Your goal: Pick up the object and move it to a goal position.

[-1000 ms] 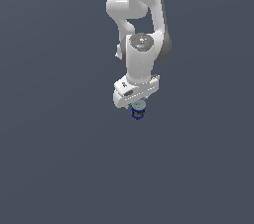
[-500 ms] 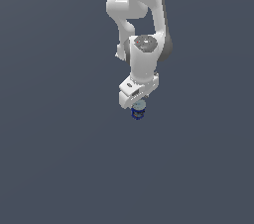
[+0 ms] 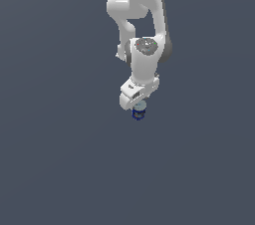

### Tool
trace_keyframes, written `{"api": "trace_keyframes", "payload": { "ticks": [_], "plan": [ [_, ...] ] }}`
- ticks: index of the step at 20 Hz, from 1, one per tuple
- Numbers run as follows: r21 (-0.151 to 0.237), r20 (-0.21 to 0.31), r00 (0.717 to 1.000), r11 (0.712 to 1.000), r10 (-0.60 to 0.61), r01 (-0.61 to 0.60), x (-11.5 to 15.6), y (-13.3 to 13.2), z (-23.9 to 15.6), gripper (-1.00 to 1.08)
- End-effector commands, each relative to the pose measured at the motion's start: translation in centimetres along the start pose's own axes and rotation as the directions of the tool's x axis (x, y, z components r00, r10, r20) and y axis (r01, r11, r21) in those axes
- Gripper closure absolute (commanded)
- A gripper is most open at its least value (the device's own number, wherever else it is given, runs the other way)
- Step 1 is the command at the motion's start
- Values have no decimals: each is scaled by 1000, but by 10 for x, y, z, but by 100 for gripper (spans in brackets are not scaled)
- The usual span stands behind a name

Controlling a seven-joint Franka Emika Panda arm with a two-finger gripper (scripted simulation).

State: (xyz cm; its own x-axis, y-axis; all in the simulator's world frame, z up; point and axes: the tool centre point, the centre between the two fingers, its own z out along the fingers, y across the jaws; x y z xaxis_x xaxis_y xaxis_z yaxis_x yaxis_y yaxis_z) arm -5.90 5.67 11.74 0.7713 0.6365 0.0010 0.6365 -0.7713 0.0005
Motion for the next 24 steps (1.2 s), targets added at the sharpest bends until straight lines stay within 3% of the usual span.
{"api": "trace_keyframes", "payload": {
  "ticks": [1, 12, 13, 24],
  "plan": [
    [1, 1, 1000, 1000, -1, 1, -1, -1, 9, -92],
    [1, 1, 1000, 1000, -5, 5, -1, -1, 43, -92],
    [1, 1, 1000, 1000, -5, 5, -1, -1, 43, 108],
    [-1, 1, 1000, 1000, -4, 4, -1, 0, 42, 108]
  ]
}}
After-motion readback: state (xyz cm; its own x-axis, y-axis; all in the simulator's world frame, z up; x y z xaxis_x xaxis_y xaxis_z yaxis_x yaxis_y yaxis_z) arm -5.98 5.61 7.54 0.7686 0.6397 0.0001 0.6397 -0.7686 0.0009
